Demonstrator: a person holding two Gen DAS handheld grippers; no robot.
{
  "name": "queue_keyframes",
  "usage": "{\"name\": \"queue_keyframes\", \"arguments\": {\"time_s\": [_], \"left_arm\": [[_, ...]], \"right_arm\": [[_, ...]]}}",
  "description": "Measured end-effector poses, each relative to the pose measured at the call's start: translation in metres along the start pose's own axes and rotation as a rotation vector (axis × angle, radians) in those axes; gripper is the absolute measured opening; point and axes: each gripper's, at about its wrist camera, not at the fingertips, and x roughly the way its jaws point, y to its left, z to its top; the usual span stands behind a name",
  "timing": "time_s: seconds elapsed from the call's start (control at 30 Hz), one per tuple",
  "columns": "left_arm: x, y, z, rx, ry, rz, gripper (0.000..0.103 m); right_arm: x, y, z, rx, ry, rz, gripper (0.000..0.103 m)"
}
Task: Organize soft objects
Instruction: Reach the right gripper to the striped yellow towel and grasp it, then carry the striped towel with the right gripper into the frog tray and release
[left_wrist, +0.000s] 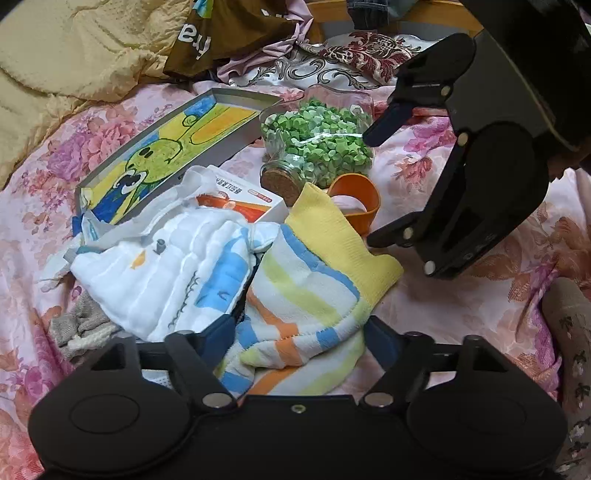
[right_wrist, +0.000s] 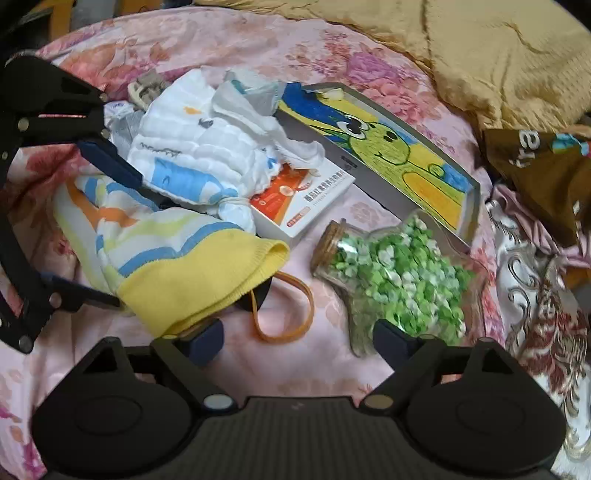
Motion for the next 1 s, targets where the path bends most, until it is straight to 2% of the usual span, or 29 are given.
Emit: {"name": "queue_keyframes", "arguments": {"time_s": [0.03,0.1,0.17,0.23,0.33,0.4,0.53,0.63,0.83,1.0], "left_arm": [[0.001,0.002,0.000,-0.008,0.000,-0.011,0.071],[0.003,0.005,0.001,-0.025,0.008,-0.031,0.056],[0.004,0.009,0.000,-0.048,0.014,-0.045,0.047],[0.002,0.012,0.000,-0.077,0.002,-0.063,0.042],[0.001,0.015,0.000,-0.105,-0.003,-0.063,0.032],[-0.001,0.018,0.000,-0.132,-0.010,-0.075,0.027],[-0.005,0.026,0.001,-0.213,-0.008,-0.081,0.023],[-0.016,0.034,0.001,-0.289,-0.046,-0.096,0.021],[-0.044,0.041,0.003,-0.375,-0.163,-0.129,0.020],[-0.062,0.043,0.007,-0.398,-0.242,-0.108,0.020]], "right_arm": [[0.002,0.001,0.001,-0.005,-0.005,0.000,0.083],[0.006,0.000,0.004,-0.004,-0.004,0.007,0.078],[0.010,-0.003,0.005,0.004,0.005,0.018,0.070],[0.013,-0.004,0.005,0.021,0.019,0.029,0.054],[0.015,-0.005,0.005,0.034,0.034,0.056,0.041],[0.015,-0.004,0.005,0.040,0.030,0.063,0.038],[0.010,-0.006,0.006,0.064,0.012,0.076,0.027],[0.000,-0.009,0.008,0.082,-0.010,0.072,0.021],[-0.036,-0.015,0.008,0.113,-0.089,0.007,0.019],[-0.060,-0.021,0.009,0.131,-0.168,-0.092,0.018]]}}
